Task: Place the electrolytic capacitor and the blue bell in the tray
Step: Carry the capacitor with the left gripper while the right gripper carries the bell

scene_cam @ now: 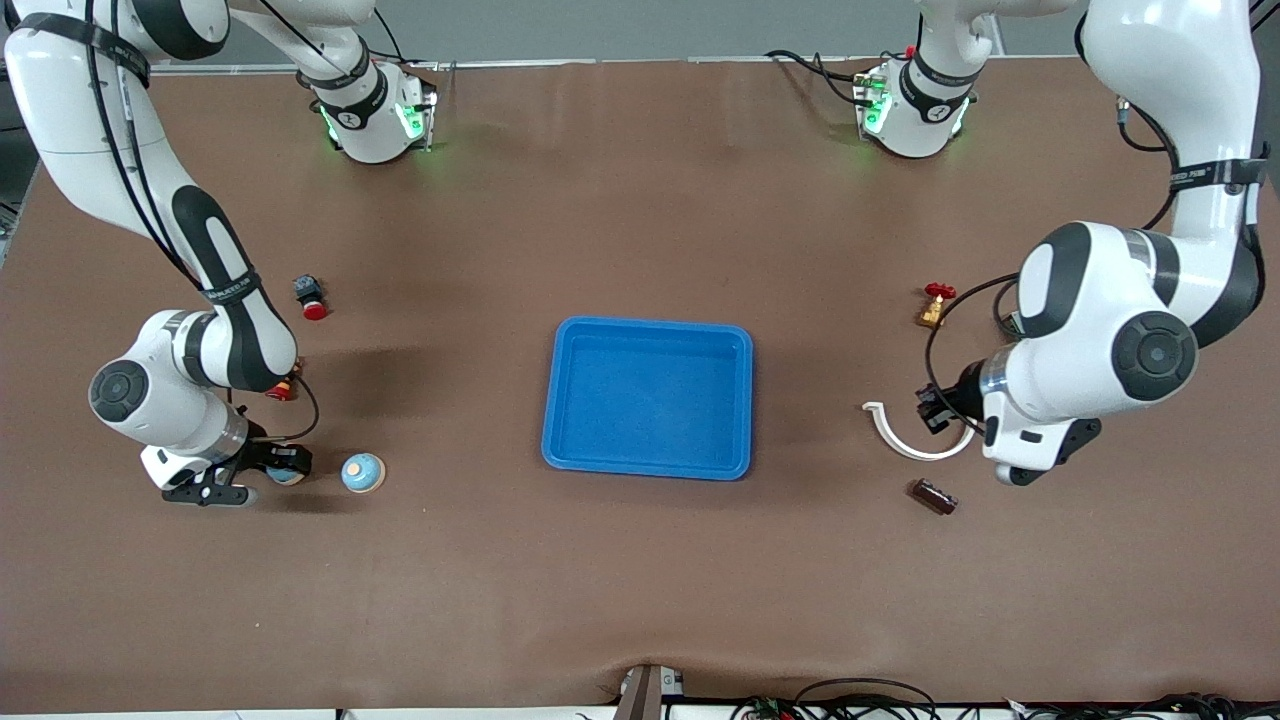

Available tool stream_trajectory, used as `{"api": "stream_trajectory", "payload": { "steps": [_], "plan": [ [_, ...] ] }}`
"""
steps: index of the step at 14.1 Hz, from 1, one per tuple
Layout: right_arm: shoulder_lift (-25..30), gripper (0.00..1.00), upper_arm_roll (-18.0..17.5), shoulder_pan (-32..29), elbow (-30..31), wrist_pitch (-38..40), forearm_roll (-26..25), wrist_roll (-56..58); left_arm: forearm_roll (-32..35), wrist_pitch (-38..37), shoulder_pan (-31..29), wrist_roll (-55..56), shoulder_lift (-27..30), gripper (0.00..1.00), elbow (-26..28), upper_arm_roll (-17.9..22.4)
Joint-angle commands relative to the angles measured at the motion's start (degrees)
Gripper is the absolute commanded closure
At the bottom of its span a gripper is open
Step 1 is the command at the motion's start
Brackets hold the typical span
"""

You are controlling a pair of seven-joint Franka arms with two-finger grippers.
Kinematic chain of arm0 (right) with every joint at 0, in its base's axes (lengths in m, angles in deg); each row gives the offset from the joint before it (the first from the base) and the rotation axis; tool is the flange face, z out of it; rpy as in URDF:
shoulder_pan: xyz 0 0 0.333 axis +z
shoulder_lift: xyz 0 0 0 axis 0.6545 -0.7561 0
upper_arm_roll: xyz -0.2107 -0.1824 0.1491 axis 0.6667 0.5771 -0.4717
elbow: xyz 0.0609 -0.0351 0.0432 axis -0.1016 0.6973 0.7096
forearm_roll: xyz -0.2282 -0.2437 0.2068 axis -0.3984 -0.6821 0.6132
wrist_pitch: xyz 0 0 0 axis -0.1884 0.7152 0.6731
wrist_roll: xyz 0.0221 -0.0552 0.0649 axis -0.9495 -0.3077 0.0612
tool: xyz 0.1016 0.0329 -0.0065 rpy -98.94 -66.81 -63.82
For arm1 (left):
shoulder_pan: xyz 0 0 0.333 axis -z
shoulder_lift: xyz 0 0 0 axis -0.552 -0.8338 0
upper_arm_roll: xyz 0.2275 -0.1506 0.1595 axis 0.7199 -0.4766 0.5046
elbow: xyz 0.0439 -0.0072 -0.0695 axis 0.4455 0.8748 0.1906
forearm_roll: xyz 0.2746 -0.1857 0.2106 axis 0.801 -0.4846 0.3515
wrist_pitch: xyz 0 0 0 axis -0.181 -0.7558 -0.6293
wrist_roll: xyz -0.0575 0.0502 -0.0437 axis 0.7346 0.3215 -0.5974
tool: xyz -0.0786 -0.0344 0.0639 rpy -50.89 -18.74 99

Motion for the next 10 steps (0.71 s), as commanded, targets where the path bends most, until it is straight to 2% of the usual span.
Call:
{"api": "stream_trajectory", "payload": {
  "steps": [1, 4, 7, 10],
  "plan": [
    [5.1, 1.0, -3.3, 0.6, -2.2, 10.6, 0.7, -7.6, -0.8, -1.1, 4.9, 8.5, -1.9, 1.0, -2.3, 0.2],
    [7.5, 1.0, -8.5, 0.7, -3.9, 18.4, 0.7, -17.5, -0.7, 1.0, 10.2, 15.8, -4.5, 1.0, -3.4, 0.3],
    [8.3, 1.0, -14.5, 1.4, -3.5, 18.6, 0.6, -29.1, -0.4, 3.8, 13.7, 22.9, -8.5, 1.0, -5.6, 0.4],
    [8.8, 1.0, -15.5, 7.1, -3.6, 18.0, -0.3, -39.6, 0.0, 6.3, 17.0, 28.3, -10.9, 1.0, -5.6, 0.6]
  ]
}}
